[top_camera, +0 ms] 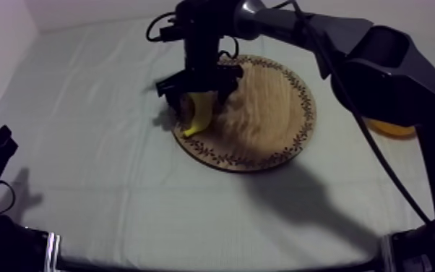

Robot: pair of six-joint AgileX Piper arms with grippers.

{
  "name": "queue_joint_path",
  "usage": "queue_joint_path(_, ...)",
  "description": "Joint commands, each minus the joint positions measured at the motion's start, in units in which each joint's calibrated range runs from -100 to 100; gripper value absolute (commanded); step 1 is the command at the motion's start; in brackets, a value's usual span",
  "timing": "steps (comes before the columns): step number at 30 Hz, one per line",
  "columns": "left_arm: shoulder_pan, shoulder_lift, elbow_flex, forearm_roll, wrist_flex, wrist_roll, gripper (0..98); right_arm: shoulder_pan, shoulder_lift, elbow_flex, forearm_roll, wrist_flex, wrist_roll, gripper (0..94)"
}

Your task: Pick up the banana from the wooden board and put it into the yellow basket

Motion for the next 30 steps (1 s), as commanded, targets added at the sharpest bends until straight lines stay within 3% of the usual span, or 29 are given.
queue_joint_path(1,-0.02,0.02,-0.02,-0.01,-0.01,0.01,0.1,0.19,0.16,-0.17,-0.33,-1.09,-0.33,58.0)
queue_joint_path(16,-0.02,0.02,-0.02,-0.01,-0.01,0.01,0.1,0.84,1.99,1.78,-1.37,-6.09,-0.24,27.5)
queue_joint_path(30,-0.02,0.02,-0.02,-0.01,-0.01,0.01,0.1,1.06,-3.23,4.42,-0.50,-7.90,0.52,20.5)
